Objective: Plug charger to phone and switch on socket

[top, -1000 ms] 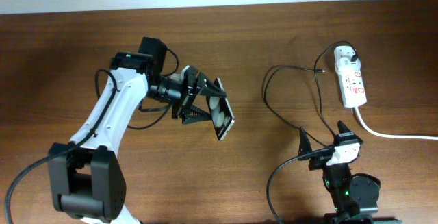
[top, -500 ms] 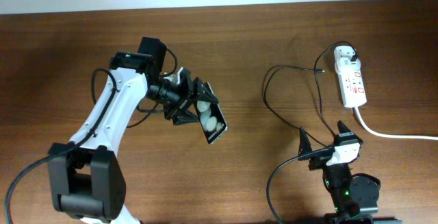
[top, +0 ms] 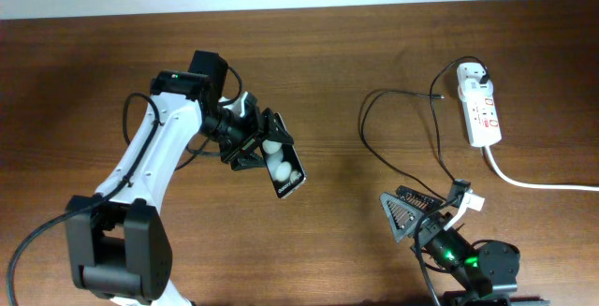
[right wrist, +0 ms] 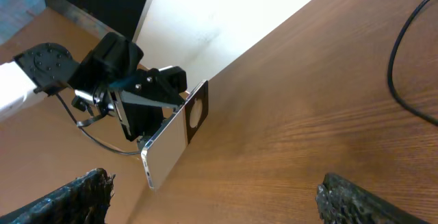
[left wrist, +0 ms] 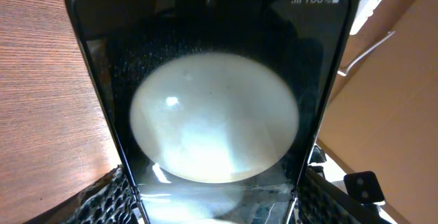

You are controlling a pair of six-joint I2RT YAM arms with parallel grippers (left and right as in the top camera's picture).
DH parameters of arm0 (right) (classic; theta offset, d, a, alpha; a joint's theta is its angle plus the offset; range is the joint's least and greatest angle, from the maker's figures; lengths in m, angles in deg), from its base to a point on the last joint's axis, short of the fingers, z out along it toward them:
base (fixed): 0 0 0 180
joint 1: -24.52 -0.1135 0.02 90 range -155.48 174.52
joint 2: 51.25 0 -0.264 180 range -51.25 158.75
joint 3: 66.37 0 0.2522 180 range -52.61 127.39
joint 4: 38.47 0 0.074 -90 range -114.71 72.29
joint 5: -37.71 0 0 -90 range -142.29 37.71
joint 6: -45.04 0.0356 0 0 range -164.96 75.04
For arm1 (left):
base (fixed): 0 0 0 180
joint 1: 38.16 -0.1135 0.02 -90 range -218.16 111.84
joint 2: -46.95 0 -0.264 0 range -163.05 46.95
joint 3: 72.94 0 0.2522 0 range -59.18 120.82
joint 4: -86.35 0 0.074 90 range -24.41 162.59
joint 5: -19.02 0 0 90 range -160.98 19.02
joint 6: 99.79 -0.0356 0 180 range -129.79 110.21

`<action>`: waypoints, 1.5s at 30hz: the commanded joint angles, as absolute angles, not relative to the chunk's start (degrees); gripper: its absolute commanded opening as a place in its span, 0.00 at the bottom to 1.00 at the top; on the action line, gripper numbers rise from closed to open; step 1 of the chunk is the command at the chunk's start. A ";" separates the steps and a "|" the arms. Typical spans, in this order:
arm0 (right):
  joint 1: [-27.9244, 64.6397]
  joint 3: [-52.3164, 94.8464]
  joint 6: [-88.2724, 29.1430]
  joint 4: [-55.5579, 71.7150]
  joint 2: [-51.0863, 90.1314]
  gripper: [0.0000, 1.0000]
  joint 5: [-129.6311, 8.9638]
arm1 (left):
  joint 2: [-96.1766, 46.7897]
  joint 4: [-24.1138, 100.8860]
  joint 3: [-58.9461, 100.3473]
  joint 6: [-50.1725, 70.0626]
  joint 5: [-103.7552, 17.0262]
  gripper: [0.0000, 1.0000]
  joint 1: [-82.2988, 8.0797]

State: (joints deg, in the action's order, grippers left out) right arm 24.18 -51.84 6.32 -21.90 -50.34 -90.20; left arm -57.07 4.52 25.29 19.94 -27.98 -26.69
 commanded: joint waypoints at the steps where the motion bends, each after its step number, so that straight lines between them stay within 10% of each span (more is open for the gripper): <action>1: 24.55 -50.33 6.54 -20.37 -50.28 0.99 -91.53 | -55.68 4.45 25.29 19.00 -26.93 0.72 -27.07; 13: 24.53 -5.11 -10.44 25.49 -15.50 0.99 -89.65 | -55.68 4.45 25.29 19.00 -26.93 0.72 -27.07; 32: 24.49 -5.19 0.53 20.68 -14.72 0.99 -99.27 | -55.68 4.69 25.29 31.20 -26.93 0.71 -26.69; 45: 15.46 -5.67 -14.11 19.13 4.67 0.99 -96.69 | -55.68 5.37 25.29 35.88 -29.33 0.70 -26.69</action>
State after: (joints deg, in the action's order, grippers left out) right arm 19.83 -6.11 -10.13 19.37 4.47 -98.99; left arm -57.07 4.69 25.12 31.31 -28.31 -26.69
